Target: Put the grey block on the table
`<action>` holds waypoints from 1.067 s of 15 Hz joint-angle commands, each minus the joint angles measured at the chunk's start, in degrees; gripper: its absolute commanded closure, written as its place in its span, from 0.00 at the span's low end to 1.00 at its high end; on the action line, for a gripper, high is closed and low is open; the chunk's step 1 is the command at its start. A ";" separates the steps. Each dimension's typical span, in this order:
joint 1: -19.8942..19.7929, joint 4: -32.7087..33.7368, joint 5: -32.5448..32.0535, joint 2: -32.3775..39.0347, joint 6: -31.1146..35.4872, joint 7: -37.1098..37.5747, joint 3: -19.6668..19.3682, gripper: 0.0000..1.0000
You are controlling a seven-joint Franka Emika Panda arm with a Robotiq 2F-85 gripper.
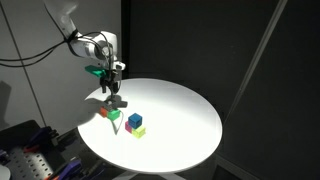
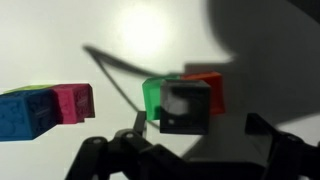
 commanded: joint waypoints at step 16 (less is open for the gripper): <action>1.71 2.08 -1.32 4.90 2.65 0.89 -2.56 0.00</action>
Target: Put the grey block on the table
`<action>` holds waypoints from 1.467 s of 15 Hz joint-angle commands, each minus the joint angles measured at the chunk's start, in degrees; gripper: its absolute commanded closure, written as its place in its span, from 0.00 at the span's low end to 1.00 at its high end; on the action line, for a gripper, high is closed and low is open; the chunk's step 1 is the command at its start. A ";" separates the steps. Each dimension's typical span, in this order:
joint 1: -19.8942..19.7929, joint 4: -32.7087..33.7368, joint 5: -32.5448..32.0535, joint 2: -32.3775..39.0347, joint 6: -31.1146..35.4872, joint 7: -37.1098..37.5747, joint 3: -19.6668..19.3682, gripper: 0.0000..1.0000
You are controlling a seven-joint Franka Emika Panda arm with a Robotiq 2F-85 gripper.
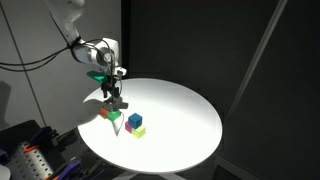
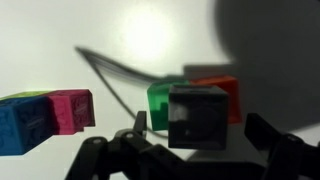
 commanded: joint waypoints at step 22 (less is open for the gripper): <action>0.97 0.71 -0.63 1.57 1.66 -4.16 -0.74 0.72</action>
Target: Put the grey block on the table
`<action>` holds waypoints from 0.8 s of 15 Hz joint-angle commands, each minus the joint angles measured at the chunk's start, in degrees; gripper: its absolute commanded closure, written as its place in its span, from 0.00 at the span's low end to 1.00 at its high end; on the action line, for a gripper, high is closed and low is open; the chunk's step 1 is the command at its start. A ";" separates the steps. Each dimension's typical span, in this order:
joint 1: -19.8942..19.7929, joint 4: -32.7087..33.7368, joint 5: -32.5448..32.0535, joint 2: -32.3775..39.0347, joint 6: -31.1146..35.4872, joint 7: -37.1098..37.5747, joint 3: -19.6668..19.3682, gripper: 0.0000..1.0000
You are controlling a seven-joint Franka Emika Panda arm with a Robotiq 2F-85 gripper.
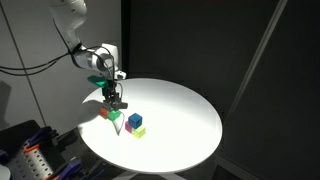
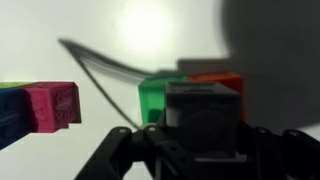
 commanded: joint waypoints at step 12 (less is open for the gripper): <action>-1.70 -2.64 -2.61 -10.72 -11.47 -4.65 0.51 0.77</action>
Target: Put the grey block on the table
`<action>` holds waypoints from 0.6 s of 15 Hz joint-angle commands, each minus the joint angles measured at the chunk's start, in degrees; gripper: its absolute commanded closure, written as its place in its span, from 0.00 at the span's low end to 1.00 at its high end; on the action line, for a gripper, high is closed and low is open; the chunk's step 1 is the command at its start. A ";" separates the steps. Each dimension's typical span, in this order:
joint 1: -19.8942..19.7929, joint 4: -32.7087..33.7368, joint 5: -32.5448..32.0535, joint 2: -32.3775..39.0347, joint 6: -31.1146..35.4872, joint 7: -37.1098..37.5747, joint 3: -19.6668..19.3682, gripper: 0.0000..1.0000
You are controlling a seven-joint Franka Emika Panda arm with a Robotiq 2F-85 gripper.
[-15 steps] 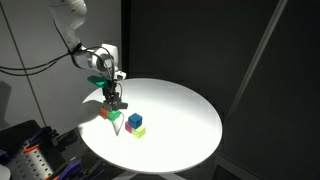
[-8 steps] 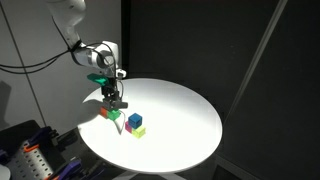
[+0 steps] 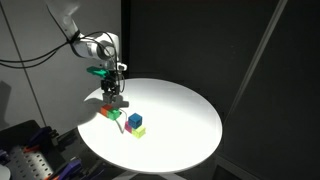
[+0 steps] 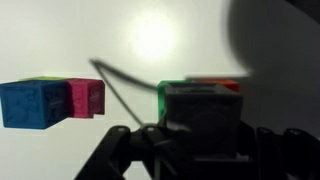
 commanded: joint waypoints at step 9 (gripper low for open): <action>-3.53 -8.70 -2.14 -6.95 0.16 -2.79 0.58 0.77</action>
